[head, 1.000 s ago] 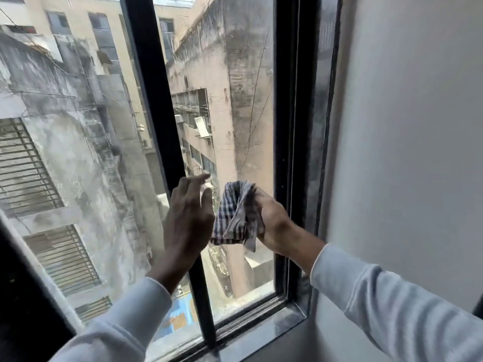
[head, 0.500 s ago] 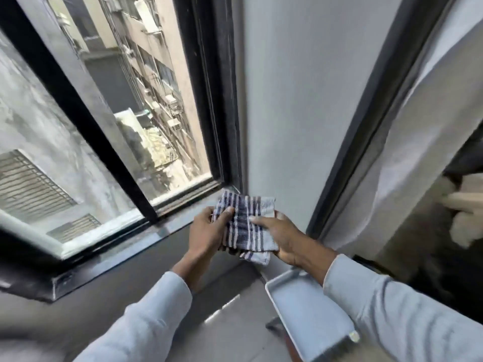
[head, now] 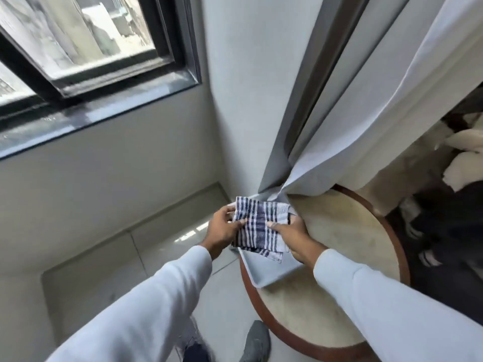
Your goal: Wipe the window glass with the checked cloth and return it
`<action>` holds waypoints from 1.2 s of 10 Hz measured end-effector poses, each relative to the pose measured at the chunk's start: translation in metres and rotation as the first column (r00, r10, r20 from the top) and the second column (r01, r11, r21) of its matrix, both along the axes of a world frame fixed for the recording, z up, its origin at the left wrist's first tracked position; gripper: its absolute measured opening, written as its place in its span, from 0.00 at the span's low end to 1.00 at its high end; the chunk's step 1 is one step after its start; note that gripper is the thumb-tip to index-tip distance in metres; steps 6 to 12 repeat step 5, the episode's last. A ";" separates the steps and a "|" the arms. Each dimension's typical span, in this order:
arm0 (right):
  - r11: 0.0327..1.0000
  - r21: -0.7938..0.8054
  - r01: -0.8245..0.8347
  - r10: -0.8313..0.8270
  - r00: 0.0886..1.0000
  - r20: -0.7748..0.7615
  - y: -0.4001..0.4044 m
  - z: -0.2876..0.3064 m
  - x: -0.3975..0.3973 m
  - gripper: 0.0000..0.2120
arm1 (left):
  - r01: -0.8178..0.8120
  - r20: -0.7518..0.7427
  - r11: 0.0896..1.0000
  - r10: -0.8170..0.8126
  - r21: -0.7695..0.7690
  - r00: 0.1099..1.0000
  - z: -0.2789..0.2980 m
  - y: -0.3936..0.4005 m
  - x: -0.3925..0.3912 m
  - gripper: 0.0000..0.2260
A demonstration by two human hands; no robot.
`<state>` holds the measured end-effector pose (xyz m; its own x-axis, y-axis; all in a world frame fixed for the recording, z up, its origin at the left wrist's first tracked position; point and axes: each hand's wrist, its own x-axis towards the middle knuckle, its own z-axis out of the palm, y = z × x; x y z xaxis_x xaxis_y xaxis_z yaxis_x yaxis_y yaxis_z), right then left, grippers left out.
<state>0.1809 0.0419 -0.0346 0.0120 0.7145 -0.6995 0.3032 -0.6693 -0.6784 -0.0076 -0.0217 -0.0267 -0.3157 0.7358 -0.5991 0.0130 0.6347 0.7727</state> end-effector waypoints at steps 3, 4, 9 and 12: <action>0.949 0.109 -0.296 0.188 0.808 0.558 0.012 -0.139 0.028 0.25 | 0.628 -0.631 0.767 -0.555 -0.134 0.543 -0.139 0.036 0.040 0.25; 0.875 0.188 -0.447 0.216 0.706 0.675 -0.003 -0.149 0.026 0.28 | 0.662 -0.747 0.698 -0.588 -0.273 0.312 -0.147 0.034 0.039 0.25; 0.772 0.282 -0.570 0.225 0.660 0.717 -0.007 -0.144 0.016 0.28 | 0.651 -0.802 0.720 -0.525 -0.241 0.283 -0.140 0.032 0.030 0.25; 0.772 0.282 -0.570 0.225 0.660 0.717 -0.007 -0.144 0.016 0.28 | 0.651 -0.802 0.720 -0.525 -0.241 0.283 -0.140 0.032 0.030 0.25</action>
